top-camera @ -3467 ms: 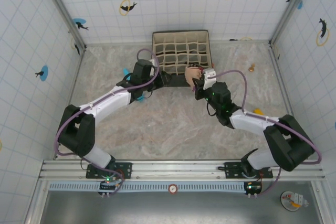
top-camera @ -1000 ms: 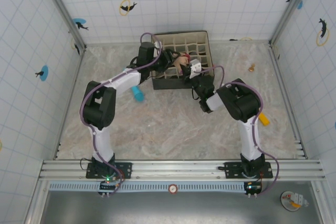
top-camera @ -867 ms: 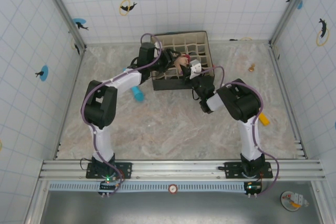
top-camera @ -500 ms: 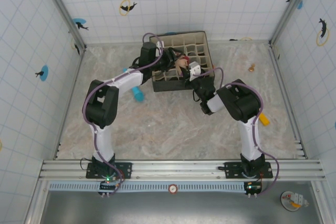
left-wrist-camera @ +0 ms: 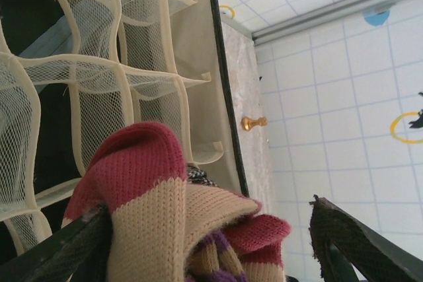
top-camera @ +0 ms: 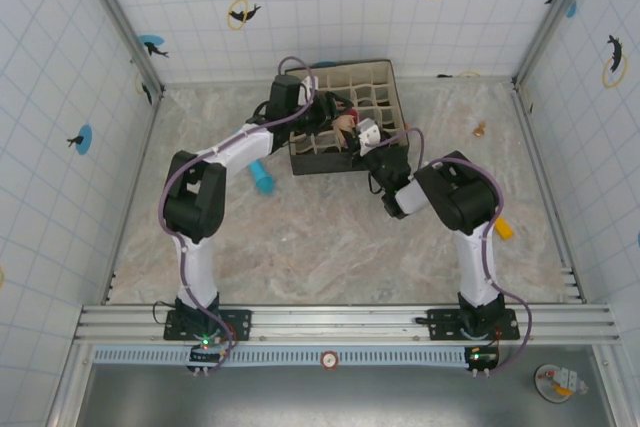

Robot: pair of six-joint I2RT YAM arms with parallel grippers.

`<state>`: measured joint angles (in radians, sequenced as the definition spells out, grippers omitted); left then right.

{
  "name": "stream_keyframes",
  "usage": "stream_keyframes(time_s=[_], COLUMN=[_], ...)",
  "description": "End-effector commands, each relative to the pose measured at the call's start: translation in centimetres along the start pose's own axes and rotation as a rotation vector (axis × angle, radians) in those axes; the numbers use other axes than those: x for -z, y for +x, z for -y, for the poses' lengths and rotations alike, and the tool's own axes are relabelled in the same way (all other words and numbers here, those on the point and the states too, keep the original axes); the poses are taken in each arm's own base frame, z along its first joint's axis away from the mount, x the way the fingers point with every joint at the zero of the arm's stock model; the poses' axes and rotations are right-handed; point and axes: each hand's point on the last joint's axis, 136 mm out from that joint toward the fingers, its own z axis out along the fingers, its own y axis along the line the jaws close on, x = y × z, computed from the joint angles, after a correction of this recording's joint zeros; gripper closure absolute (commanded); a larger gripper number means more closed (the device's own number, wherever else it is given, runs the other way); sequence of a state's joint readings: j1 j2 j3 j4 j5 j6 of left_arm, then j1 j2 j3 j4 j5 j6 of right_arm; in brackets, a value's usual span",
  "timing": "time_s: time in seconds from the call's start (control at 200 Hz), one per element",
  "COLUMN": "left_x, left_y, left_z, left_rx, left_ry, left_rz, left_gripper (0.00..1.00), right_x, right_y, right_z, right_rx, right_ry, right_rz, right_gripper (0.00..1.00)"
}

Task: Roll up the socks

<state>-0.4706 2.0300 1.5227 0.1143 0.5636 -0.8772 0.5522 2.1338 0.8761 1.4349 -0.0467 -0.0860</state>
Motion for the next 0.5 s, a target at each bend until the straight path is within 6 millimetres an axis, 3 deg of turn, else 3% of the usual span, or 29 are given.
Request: stream_keyframes(time_s=[0.0,0.495], left_x=[-0.8,-2.0], left_y=[1.6,4.0], left_z=[0.3,0.1], left_rx=[-0.079,-0.237], left_ry=[0.012,-0.066], left_rz=[-0.082,-0.207], left_gripper=[0.21,0.19], right_x=[0.0,-0.2], right_y=[1.1,1.5], right_z=[-1.8,-1.8], right_rx=[-0.003,-0.005], right_ry=[-0.093,-0.115], right_rz=[-0.068,-0.089], right_gripper=[1.00,1.00])
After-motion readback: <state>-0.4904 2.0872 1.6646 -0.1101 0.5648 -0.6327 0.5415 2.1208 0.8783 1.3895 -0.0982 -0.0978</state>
